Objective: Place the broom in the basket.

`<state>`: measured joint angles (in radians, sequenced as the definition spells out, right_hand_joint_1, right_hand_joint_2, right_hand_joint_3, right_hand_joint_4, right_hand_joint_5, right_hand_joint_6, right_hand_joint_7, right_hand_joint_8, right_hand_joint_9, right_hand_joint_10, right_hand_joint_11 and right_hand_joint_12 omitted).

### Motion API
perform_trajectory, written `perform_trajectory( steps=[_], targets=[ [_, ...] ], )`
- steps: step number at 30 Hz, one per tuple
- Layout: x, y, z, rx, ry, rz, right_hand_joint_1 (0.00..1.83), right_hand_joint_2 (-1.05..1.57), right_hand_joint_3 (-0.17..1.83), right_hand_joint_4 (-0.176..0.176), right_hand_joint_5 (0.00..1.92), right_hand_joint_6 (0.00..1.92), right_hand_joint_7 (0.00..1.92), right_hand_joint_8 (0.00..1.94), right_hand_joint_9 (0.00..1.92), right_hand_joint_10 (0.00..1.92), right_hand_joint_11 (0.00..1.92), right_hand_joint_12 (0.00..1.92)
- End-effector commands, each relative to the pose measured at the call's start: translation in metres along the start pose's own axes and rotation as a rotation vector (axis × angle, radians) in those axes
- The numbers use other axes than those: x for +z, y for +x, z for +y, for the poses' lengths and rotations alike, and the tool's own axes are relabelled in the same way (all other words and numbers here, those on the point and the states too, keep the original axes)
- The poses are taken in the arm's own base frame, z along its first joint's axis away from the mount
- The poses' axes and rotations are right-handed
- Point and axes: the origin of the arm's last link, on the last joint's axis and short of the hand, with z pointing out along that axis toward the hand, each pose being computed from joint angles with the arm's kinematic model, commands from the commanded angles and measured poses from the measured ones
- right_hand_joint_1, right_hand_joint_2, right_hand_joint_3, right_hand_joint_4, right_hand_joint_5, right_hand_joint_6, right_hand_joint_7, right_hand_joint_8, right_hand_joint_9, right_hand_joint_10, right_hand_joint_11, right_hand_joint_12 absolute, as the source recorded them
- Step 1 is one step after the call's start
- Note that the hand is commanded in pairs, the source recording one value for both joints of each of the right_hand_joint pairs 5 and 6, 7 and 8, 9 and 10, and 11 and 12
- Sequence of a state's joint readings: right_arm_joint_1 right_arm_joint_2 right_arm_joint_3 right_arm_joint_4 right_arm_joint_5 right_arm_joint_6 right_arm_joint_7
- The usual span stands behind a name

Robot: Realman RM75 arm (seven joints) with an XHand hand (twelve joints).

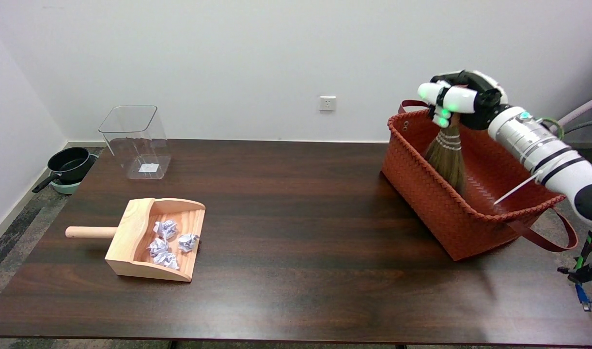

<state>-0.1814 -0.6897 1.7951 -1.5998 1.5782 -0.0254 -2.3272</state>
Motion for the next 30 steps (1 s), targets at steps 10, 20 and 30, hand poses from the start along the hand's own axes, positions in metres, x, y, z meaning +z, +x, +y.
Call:
perform_trajectory(
  steps=[10, 20, 30],
  targets=[
    [-0.008, -0.026, 0.04, -0.126, -0.015, -0.005, 1.14, 1.57, 0.45, 0.0, 1.92, 1.92, 1.92, 1.92, 1.87, 1.87, 1.85, 1.85],
    [-0.012, -0.028, 0.042, -0.16, 0.024, 0.016, 1.13, 1.57, 0.45, 0.0, 1.92, 1.92, 1.92, 1.92, 1.87, 1.87, 1.85, 1.85],
    [-0.022, -0.025, 0.048, -0.155, 0.05, 0.063, 1.13, 1.57, 0.46, 0.0, 1.92, 1.92, 1.92, 1.92, 1.86, 1.86, 1.84, 1.84]
  ],
)
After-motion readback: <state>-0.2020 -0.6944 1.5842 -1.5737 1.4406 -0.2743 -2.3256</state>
